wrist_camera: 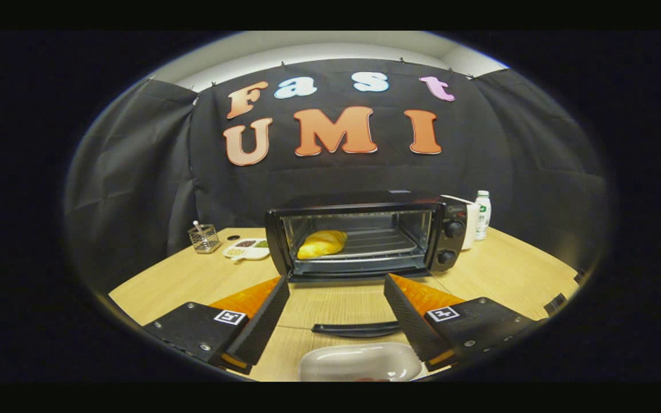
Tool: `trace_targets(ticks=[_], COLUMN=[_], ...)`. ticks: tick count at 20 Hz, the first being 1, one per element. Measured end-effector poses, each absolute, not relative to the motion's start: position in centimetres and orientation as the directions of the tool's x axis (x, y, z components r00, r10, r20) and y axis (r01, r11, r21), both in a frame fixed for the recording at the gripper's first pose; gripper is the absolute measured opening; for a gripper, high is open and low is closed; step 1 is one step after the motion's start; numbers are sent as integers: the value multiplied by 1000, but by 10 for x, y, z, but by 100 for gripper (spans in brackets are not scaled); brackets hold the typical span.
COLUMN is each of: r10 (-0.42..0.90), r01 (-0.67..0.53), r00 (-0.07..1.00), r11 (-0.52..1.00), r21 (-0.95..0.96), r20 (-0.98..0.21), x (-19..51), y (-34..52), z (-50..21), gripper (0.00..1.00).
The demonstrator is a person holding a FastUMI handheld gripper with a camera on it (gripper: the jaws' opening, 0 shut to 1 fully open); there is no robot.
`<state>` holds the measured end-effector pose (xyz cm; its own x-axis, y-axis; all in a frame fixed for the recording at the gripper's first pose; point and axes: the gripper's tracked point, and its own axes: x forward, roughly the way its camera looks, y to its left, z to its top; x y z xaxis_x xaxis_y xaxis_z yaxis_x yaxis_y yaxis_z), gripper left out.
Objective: Open the toaster oven, put the food inside, and close the toaster oven door.
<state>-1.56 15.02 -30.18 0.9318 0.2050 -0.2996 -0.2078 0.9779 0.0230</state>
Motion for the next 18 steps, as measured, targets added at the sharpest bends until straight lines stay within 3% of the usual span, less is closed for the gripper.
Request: trace_targets(ticks=[13, 18], r10=[51, 68], r01=[-82, -85], r00=[872, 863], r11=[996, 996], r21=[-42, -12], r20=[-486, -500], x=[-47, -37], y=[105, 110], z=[-406, -412], gripper=[99, 99])
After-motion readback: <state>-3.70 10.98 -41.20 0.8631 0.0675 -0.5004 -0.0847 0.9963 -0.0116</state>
